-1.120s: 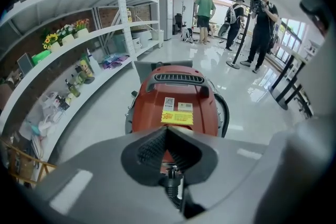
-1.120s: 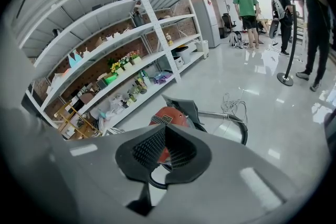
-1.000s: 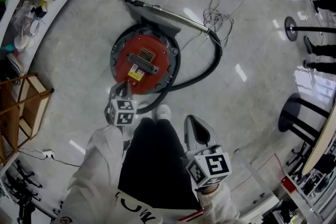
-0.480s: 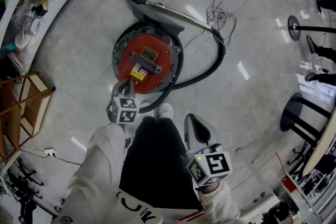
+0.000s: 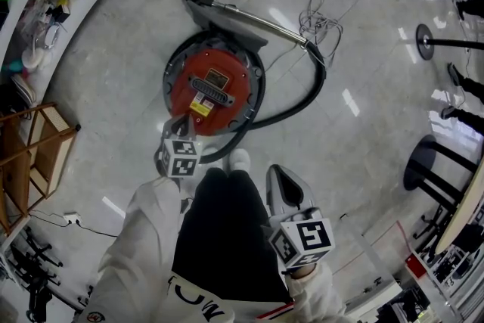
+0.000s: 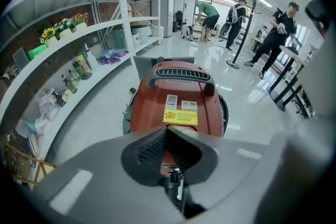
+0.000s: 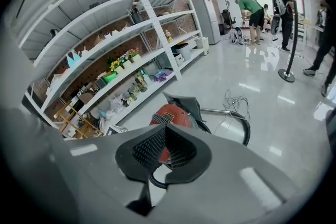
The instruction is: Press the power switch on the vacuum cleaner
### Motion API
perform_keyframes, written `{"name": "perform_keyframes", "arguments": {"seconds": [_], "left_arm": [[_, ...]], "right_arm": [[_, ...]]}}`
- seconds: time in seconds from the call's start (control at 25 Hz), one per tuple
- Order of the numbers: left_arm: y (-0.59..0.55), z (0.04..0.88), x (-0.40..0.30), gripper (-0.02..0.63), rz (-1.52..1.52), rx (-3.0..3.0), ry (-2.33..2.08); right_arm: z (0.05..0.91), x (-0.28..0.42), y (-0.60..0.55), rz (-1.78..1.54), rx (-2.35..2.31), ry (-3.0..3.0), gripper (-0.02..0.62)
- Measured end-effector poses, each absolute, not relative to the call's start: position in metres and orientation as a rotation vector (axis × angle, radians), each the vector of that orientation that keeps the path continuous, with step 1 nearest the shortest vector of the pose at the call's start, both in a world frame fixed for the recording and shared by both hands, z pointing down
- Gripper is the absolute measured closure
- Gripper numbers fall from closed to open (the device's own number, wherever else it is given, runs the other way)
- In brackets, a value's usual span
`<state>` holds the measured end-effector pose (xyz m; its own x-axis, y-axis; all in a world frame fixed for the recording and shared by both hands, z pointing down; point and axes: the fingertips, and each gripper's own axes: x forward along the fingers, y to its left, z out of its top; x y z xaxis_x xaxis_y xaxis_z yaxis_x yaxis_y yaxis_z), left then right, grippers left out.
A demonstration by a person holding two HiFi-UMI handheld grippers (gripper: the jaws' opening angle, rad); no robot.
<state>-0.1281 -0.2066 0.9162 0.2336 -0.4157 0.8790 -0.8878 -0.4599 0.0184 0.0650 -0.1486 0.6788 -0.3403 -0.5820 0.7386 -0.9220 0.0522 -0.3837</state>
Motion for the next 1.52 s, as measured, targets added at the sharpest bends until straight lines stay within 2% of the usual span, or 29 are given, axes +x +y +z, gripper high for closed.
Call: {"name": "perform_keyframes", "arguments": {"seconds": [1.16,1.52], "left_arm": [[-0.21,0.927,-0.13,0.606,1.198,1.968,-1.152],[-0.22,0.896,-0.131,0.606,1.14,1.99,-1.231]], "right_arm": [[0.68,0.067,-0.149,1.203,1.502,-1.954,0.595],[0.664,0.067,-0.15,1.15,1.48,-2.012,0.595]]}}
